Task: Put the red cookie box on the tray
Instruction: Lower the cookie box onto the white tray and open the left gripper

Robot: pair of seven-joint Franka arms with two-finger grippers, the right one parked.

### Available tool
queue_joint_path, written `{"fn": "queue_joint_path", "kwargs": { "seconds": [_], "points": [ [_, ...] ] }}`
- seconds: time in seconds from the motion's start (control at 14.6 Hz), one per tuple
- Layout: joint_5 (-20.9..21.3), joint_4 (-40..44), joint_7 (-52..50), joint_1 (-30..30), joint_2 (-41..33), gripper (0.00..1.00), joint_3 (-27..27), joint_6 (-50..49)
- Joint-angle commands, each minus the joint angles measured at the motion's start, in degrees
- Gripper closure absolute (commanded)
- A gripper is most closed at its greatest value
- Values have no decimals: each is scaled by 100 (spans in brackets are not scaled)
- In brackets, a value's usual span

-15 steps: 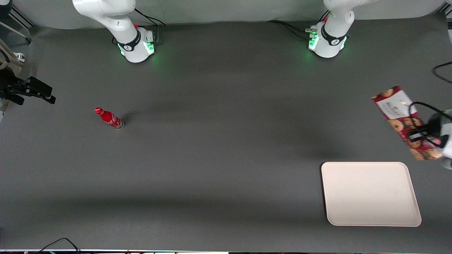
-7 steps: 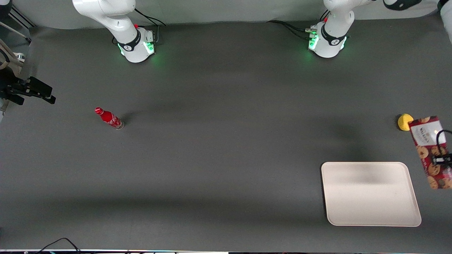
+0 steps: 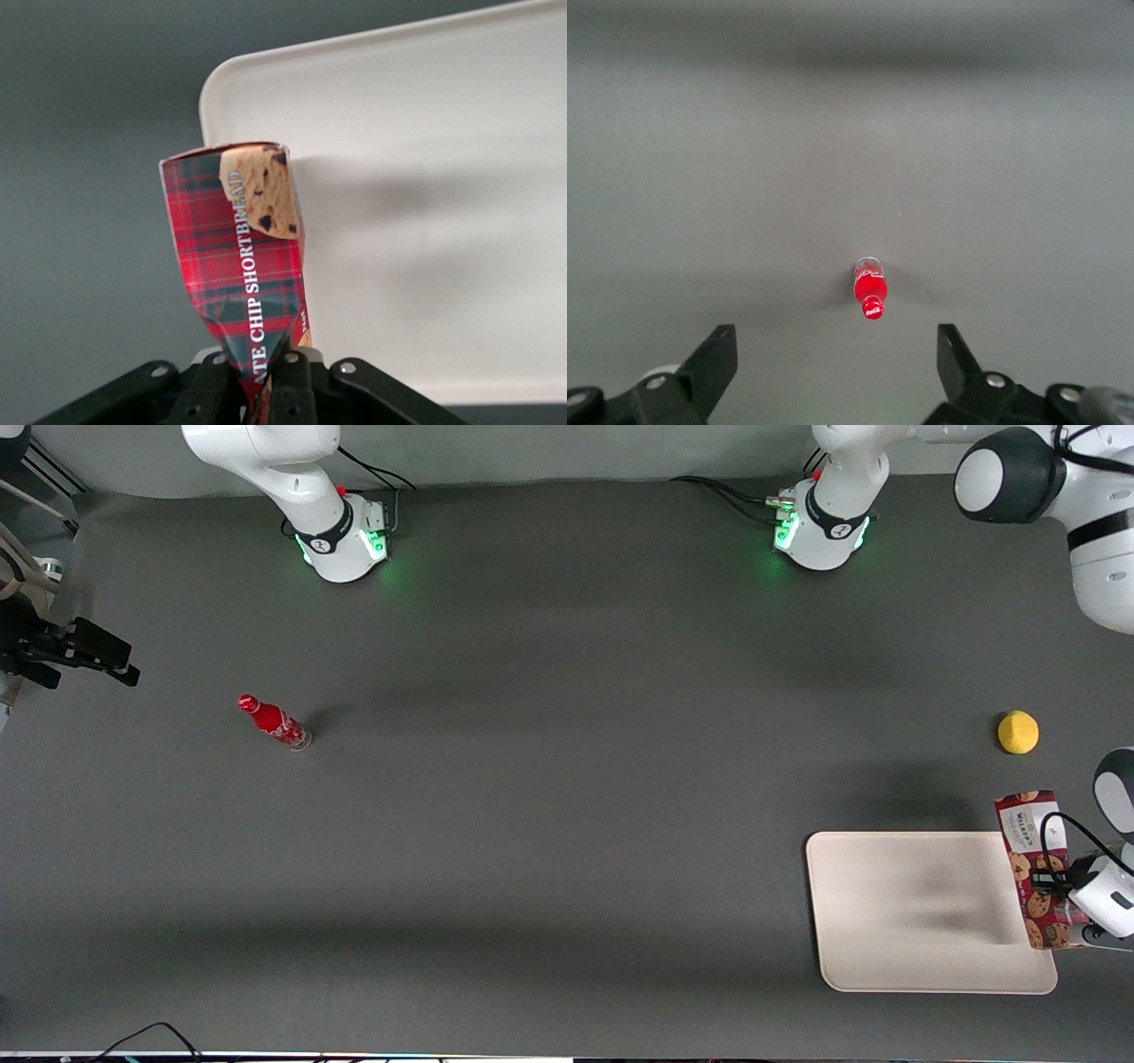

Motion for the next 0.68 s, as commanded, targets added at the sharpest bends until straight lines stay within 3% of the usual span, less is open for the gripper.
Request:
{"fn": "queue_joint_path", "kwargs": {
  "seconds": [0.0,0.21,0.34,0.62],
  "points": [
    [-134,84,355,21,302,100,156,596],
    [-195,522,347,21,697,100,147,650],
    [-318,567,312,12,751,1,112,702],
    [-406,628,329,3,585,0,129,152]
  ]
}}
